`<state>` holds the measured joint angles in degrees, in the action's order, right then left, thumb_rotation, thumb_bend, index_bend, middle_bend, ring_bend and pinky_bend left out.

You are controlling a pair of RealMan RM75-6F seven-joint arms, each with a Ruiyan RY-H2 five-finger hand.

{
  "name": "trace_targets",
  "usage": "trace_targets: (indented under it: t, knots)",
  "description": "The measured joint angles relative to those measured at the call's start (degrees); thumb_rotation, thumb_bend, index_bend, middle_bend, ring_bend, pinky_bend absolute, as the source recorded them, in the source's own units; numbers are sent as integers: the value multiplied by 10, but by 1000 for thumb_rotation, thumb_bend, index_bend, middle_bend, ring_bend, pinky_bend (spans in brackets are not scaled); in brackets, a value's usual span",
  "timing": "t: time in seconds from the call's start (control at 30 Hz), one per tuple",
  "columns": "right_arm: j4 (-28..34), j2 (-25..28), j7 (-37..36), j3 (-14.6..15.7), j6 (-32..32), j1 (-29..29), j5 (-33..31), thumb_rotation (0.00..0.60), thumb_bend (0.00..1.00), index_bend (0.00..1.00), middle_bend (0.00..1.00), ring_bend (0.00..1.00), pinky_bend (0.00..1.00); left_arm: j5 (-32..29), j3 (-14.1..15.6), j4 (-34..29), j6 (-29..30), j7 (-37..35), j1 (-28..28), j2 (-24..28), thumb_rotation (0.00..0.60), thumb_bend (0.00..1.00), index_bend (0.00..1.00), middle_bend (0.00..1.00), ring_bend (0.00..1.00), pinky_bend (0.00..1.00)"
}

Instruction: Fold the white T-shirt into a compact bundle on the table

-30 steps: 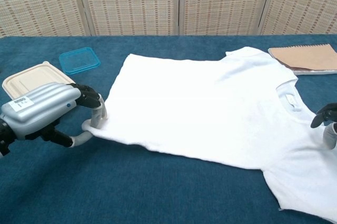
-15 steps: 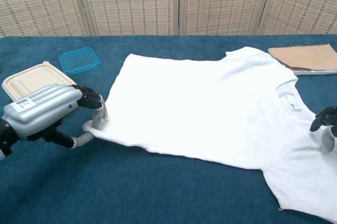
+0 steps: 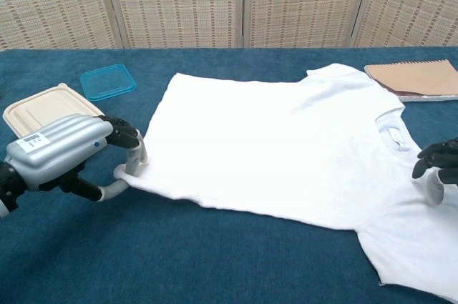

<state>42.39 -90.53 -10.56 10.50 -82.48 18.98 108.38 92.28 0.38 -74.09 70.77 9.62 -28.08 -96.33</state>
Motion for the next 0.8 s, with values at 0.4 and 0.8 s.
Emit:
trace_targets:
  t: [0.4,0.8]
  knots:
    - [-40,-26,-18,6,-19,4,1,600,386,598,354,195,220,-2,1,5,0,-7,1,0,600,597,747,385,237,196]
    - [-4,-14,-52,10,-32,9,-3,600,457,726,423,223,220,-3,-3,-1,9,-47,4,9,600,597,765,390,249,196]
